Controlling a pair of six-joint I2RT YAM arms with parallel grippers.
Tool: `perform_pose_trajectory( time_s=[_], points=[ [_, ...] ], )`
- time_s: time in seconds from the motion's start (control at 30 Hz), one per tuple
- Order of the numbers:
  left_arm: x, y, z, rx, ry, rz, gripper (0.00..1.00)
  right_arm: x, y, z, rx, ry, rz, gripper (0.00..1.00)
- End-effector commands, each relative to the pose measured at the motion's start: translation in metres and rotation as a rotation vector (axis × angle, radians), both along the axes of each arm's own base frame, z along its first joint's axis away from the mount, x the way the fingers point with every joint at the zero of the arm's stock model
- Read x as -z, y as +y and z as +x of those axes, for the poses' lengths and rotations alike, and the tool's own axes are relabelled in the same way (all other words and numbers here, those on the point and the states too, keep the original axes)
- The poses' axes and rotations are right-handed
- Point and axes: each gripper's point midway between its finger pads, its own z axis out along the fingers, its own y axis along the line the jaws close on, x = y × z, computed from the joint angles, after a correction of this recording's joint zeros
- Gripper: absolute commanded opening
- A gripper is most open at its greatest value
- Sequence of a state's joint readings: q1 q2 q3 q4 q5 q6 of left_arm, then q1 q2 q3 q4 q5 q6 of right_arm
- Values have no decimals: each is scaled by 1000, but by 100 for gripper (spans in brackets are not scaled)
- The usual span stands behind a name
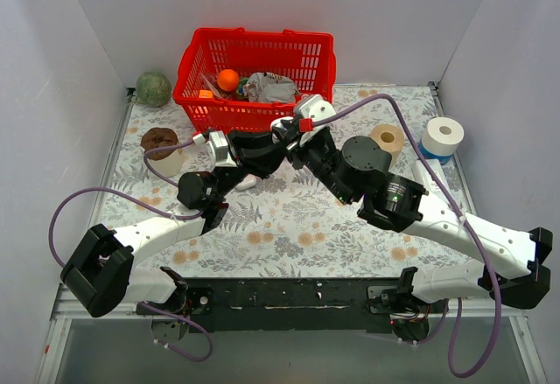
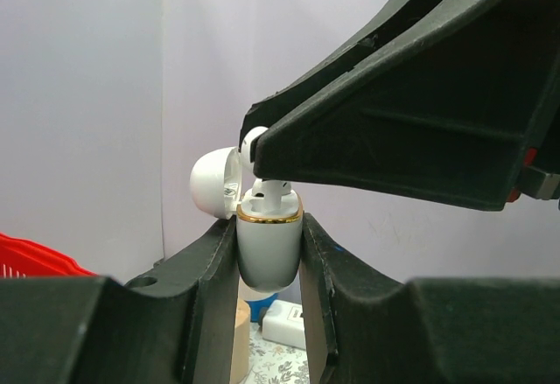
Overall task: Insert the wireless bluetooth earbuds into the charging case
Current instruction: Place the earbud in the charging case.
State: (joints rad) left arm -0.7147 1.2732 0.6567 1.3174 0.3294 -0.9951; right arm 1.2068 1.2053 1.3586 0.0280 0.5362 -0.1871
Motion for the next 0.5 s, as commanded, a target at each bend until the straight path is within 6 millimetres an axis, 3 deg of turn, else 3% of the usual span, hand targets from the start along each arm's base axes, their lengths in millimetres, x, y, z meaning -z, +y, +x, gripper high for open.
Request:
perform_pose_trajectory(
  time_s=[0.0,0.47],
  points=[
    [-57,30,-31,-15,-205,-170,0,-6,-8,-5,-2,-2,26,1],
    [-55,29,-31,-7,-201,-167,0,-6,6,-6,-36,14,15,1]
  ],
)
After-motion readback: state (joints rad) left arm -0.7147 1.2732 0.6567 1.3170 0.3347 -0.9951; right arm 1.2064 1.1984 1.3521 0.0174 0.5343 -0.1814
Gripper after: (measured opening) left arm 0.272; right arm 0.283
